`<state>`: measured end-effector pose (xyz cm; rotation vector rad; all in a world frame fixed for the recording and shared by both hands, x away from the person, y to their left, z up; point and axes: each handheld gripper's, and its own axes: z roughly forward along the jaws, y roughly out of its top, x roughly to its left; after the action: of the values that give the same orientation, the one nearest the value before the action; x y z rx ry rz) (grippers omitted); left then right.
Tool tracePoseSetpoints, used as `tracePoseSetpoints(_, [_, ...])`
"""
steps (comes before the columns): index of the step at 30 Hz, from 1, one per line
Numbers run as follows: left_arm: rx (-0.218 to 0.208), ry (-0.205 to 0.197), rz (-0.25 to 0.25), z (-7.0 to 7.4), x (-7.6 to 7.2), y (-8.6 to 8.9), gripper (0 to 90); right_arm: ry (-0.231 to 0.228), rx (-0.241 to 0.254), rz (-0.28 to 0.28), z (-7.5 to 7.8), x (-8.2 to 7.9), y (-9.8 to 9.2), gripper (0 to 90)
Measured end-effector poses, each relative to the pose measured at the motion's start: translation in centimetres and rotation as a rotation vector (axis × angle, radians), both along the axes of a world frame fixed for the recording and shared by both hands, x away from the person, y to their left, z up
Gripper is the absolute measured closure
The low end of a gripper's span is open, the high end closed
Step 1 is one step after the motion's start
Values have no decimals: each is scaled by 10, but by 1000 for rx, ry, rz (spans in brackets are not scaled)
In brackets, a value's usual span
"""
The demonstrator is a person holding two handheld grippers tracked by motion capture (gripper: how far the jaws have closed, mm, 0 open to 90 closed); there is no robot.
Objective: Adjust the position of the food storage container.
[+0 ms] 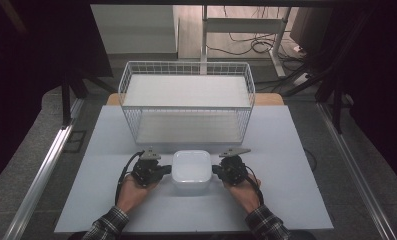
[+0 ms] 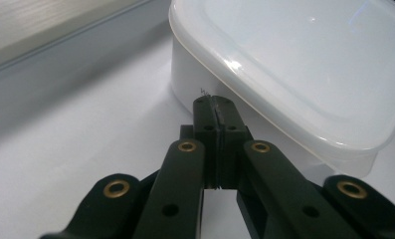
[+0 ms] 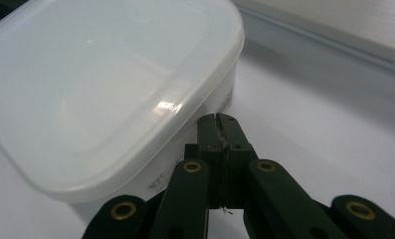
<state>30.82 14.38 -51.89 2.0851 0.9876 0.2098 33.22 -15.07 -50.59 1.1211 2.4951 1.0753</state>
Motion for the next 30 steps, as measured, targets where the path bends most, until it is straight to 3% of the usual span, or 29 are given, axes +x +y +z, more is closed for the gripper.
tracePoseSetpoints(6, [3,-6,-5,2,-4,2,895,-2,2,22,1,-8,-3,880])
tracePoseSetpoints(10, [9,-22,21,6,-10,11,782,-20,-1,19,5,-9,-9,833])
tracePoseSetpoints(11, [0,-20,30,7,-13,15,782,-33,4,25,6,-10,-12,795])
tracePoseSetpoints(12, [-8,-29,32,8,-20,23,667,-46,7,26,9,-12,-19,712])
tracePoseSetpoints(13, [-8,-29,32,8,-20,23,614,-46,7,26,9,-12,-19,712])
tracePoseSetpoints(14, [-10,-33,35,8,-26,28,550,-69,3,25,11,-15,-26,625])
tracePoseSetpoints(16, [-13,-34,34,7,-30,30,459,-67,7,25,12,-16,-29,594])
tracePoseSetpoints(17, [-15,-41,34,6,-37,32,401,-73,4,37,14,-19,-34,499])
tracePoseSetpoints(20, [-6,-49,35,5,-44,34,339,-94,-5,44,14,-23,-39,411])
tracePoseSetpoints(24, [25,-58,12,3,-53,37,156,-109,20,56,12,-31,-50,215])
tracePoseSetpoints(26, [22,-59,13,2,-54,38,132,-110,20,56,11,-32,-52,182])
tracePoseSetpoints(27, [15,-64,5,1,-56,39,78,-117,26,47,9,-35,-53,121])
tracePoseSetpoints(30, [35,-80,9,-2,-58,39,60,-122,15,40,8,-37,-53,59])
